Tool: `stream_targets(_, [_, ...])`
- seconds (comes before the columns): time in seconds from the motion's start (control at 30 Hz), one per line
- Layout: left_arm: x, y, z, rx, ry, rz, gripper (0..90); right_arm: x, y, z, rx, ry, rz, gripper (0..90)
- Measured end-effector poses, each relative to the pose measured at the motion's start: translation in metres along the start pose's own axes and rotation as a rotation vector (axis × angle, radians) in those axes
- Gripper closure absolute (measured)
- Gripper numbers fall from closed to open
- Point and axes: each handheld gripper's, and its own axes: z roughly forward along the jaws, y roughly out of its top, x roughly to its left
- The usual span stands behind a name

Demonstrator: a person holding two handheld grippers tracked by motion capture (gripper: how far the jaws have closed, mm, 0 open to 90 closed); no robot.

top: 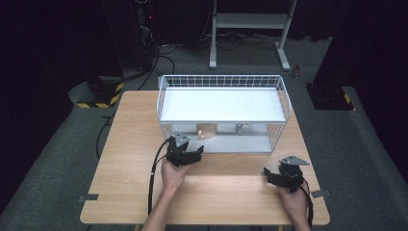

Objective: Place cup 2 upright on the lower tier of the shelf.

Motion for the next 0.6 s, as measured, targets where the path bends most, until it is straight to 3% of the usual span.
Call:
stream_targets(0.33, [-0.002,-0.002,-0.008,-0.025,-0.001,-0.002,24.2,0.000,0.000,0.000,0.000,0.000,0.000,24.3])
stream_targets(0.6, [0.002,-0.003,-0.015,-0.025,-0.006,-0.031,24.0,0.000,0.000,0.000,0.000,0.000,0.000,24.3])
